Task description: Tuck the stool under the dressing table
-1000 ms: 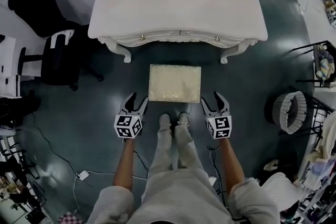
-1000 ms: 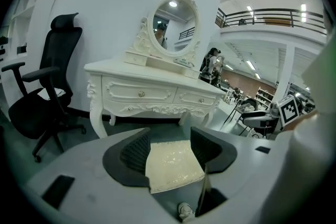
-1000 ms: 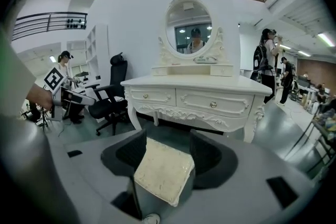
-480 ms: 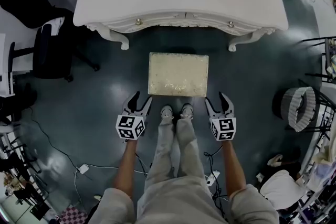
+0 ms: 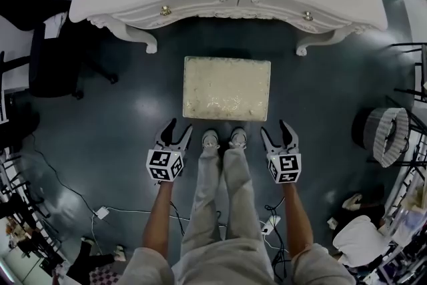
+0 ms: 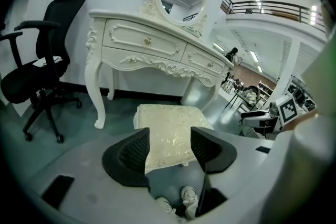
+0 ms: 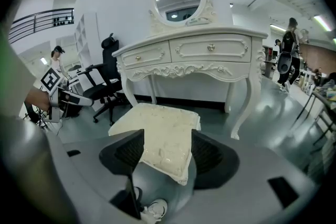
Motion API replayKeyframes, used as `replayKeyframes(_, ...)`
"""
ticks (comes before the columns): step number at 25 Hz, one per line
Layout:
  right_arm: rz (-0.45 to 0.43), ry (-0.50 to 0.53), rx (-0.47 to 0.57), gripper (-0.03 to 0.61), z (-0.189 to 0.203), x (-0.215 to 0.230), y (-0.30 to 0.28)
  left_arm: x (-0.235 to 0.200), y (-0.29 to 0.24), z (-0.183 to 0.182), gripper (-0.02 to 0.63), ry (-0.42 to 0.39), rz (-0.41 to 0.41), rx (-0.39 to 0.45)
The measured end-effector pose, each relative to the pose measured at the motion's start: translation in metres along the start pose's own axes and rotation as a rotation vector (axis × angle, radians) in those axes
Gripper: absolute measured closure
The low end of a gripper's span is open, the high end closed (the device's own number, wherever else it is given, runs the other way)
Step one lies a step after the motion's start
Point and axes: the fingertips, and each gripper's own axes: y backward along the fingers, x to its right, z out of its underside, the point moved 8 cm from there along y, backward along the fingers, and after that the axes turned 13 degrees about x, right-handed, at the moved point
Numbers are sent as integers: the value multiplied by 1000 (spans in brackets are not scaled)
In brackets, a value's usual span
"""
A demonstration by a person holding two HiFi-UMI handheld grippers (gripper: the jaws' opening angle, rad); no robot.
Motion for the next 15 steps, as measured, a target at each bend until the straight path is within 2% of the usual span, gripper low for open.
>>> replayKeyframes(15,-2,-34,-102,290,107,4,-31,-32,-40,98,380,-25,-3,-73)
